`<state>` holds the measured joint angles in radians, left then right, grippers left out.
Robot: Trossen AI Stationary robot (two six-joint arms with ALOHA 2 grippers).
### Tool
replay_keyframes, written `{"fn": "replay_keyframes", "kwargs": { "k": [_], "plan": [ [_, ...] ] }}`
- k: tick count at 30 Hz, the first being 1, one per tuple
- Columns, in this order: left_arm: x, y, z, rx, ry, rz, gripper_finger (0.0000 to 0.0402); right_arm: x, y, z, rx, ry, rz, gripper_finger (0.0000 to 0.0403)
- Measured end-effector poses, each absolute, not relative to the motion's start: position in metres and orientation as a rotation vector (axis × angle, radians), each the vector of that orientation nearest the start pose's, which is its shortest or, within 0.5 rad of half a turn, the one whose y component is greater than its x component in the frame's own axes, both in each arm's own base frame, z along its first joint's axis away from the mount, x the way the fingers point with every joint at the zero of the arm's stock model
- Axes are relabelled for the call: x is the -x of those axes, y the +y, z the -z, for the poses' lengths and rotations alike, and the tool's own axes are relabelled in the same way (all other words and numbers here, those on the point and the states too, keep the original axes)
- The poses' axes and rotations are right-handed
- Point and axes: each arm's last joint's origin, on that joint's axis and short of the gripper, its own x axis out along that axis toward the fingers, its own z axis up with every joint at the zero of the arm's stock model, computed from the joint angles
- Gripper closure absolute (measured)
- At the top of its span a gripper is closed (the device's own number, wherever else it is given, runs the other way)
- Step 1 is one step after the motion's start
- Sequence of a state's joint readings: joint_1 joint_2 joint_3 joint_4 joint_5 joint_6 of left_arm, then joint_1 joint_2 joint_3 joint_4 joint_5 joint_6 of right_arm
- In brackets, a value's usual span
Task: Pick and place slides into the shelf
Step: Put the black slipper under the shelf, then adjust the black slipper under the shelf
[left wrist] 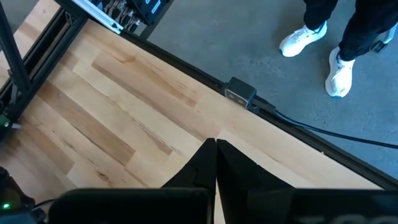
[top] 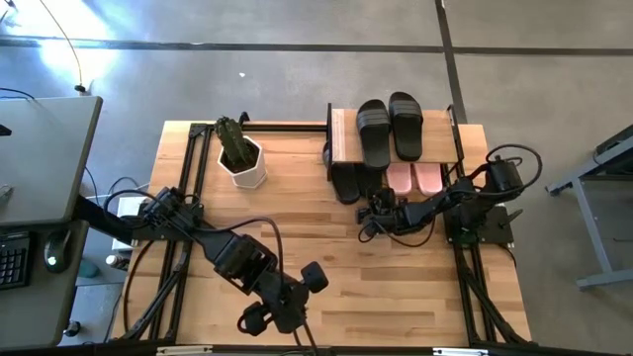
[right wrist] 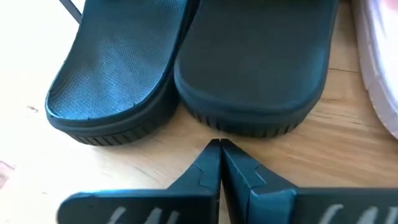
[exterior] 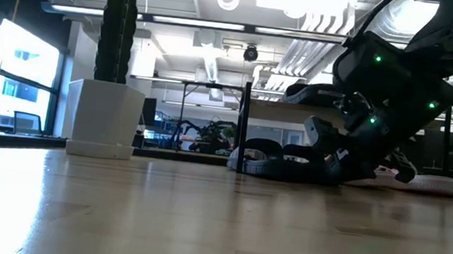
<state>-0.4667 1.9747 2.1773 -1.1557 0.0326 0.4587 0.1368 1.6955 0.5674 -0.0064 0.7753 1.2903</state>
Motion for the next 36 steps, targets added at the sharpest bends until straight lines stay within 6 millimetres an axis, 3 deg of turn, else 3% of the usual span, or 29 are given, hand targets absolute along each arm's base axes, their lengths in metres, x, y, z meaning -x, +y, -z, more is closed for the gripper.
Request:
{"fn": "replay_keyframes", "kwargs": {
  "k": [8, 18, 26, 30, 36],
  "plan": [
    [-0.361, -0.182, -0.373, -0.651, 0.87, 0.639, 0.0401, -0.248, 0.03, -0.094, -0.607, 0.464, 1.038, 0.0403],
    [-0.359, -0.179, -0.372, -0.671, 0.903, 0.621, 0.0401, -0.242, 0.079, -0.122, -0.57, 0.362, 0.803, 0.0403],
    [-0.359, -0.179, -0.372, -0.676, 0.901, 0.624, 0.0401, -0.278, 0.063, -0.103, -0.601, 0.323, 0.682, 0.0403],
    [-0.359, -0.179, -0.372, -0.673, 0.903, 0.623, 0.0401, -0.281, 0.05, -0.093, -0.613, 0.302, 0.752, 0.0403],
    [-0.359, -0.179, -0.372, -0.673, 0.903, 0.623, 0.0401, -0.286, 0.037, -0.093, -0.611, 0.312, 0.748, 0.0403]
  ]
}}
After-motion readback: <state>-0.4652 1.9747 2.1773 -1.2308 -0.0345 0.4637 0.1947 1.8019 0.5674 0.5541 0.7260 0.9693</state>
